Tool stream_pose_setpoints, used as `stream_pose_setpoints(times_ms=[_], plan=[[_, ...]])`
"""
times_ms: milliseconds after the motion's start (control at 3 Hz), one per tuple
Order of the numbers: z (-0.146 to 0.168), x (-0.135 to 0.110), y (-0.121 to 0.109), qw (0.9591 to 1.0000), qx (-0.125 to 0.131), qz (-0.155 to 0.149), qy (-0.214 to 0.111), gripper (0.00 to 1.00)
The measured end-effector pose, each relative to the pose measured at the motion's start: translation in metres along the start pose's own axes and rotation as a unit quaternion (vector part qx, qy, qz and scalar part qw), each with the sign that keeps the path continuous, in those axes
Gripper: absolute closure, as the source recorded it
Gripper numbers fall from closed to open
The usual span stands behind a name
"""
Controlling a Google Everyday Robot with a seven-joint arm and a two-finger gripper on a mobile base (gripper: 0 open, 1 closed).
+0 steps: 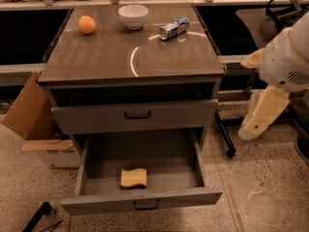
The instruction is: Pick sponge from middle drawer and place on counter
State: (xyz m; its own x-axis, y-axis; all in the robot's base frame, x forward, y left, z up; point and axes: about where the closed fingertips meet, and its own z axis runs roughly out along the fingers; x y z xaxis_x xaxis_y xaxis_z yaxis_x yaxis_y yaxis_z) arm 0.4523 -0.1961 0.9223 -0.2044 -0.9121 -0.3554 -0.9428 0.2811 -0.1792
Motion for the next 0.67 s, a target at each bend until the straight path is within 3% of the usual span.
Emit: stream_pose_setpoints(times_ms=[333,667], plan=[[0.044,-0.009,0.012,0.9983,-0.038,0.007,-0.043,0.00],[0.071,-0.020,0.033,0.9939,-0.070,0.021,-0.083,0.00]])
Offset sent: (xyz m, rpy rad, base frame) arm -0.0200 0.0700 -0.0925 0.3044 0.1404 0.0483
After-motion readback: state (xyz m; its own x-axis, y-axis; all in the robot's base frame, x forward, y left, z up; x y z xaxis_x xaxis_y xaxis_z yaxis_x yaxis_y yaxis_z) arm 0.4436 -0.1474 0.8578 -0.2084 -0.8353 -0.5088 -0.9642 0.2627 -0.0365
